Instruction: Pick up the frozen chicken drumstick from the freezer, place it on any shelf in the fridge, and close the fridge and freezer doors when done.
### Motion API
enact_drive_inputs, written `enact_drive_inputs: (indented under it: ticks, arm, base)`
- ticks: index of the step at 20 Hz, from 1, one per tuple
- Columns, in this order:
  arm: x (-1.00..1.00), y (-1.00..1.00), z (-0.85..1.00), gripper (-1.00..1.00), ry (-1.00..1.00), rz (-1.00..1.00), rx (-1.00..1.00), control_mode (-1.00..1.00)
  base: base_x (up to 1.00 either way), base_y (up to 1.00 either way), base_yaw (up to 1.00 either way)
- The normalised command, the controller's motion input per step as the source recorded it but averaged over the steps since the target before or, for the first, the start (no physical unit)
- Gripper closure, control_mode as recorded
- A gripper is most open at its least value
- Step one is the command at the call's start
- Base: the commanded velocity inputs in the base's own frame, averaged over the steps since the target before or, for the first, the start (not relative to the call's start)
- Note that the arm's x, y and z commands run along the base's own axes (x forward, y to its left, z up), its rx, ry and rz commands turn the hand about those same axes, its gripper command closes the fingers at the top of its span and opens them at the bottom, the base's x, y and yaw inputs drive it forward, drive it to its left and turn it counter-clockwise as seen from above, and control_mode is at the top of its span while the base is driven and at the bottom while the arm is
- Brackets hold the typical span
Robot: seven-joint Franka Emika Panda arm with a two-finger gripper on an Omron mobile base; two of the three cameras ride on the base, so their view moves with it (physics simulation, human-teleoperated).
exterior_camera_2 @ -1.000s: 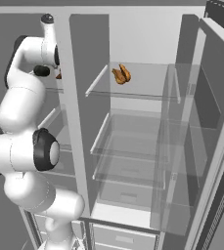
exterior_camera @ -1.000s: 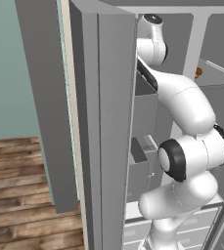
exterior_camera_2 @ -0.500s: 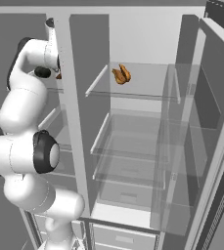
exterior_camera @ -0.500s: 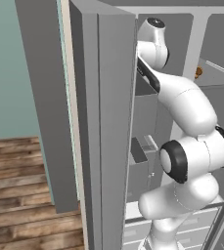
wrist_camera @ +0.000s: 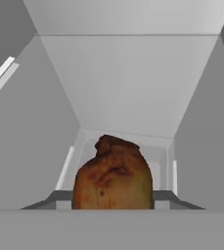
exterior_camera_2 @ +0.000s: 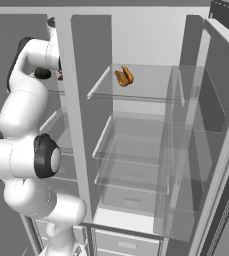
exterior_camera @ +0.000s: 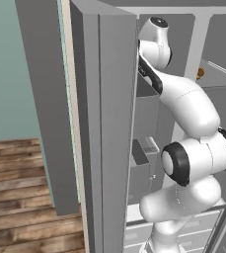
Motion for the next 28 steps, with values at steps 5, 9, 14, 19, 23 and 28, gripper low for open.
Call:
enact_drive_inputs:
  ticks: [5, 9, 14, 19, 23, 28]
  arm:
    - [-0.70, 0.00, 0.00, 1.00, -0.14, 0.00, 0.05, -1.00]
    - [-1.00, 0.01, 0.00, 1.00, -0.34, 0.00, 0.05, -1.00]
    - [-1.00, 0.02, 0.22, 1.00, -0.49, 0.00, 0.06, -1.00]
    - [-1.00, 0.00, 0.91, 1.00, -0.16, 0.00, 0.01, -1.00]
    - [-1.00, -0.19, 0.57, 1.00, 0.03, 0.00, -0.03, -1.00]
    - [-1.00, -0.61, 0.00, 1.00, 0.16, 0.00, -0.15, -1.00]
  base:
    - [0.00, 0.00, 0.00]
    - [0.00, 0.00, 0.00]
    - [0.00, 0.00, 0.00]
    - [0.00, 0.00, 0.00]
    - [0.00, 0.00, 0.00]
    - [0.00, 0.00, 0.00]
